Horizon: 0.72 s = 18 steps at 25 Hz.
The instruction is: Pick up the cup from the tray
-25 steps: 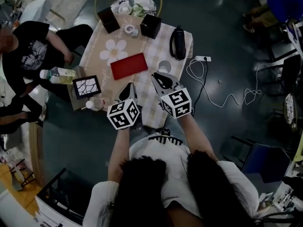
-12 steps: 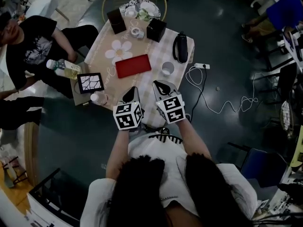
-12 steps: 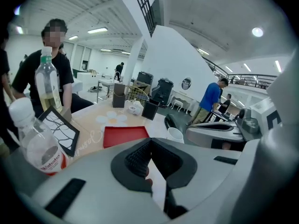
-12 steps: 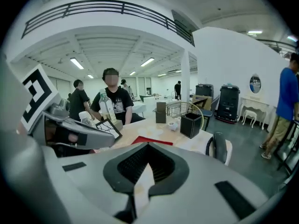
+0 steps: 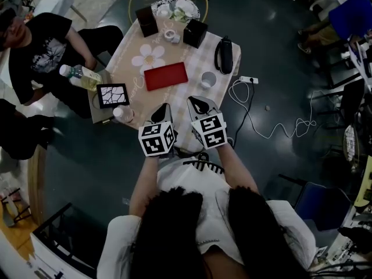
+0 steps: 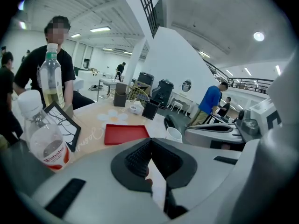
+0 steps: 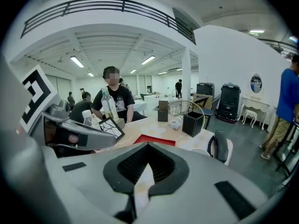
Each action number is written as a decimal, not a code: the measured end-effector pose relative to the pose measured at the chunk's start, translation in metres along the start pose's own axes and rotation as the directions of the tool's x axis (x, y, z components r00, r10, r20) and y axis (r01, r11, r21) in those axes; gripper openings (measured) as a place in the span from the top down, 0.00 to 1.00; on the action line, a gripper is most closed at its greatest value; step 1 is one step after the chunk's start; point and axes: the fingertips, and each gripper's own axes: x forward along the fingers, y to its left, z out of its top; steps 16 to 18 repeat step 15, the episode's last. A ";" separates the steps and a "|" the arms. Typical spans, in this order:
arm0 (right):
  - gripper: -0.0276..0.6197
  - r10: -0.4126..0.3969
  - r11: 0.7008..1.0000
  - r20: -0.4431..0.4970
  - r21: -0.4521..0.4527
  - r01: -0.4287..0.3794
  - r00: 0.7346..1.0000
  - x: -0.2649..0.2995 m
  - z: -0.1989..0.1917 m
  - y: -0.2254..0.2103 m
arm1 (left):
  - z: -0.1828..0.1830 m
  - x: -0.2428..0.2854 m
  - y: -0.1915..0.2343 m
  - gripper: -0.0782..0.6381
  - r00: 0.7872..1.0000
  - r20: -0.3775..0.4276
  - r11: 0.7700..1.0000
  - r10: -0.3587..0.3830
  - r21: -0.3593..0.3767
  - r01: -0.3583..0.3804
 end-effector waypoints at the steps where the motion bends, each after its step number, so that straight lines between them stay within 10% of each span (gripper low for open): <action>1: 0.95 0.000 1.000 -0.001 0.000 0.000 1.000 0.000 0.000 0.000 | 0.000 0.000 0.000 0.88 1.000 0.000 1.000 -0.001 -0.002 0.001; 18: 0.95 0.014 1.000 -0.022 -0.005 -0.015 1.000 0.001 -0.005 -0.004 | 0.002 0.007 -0.008 0.88 1.000 -0.002 1.000 -0.016 0.010 0.016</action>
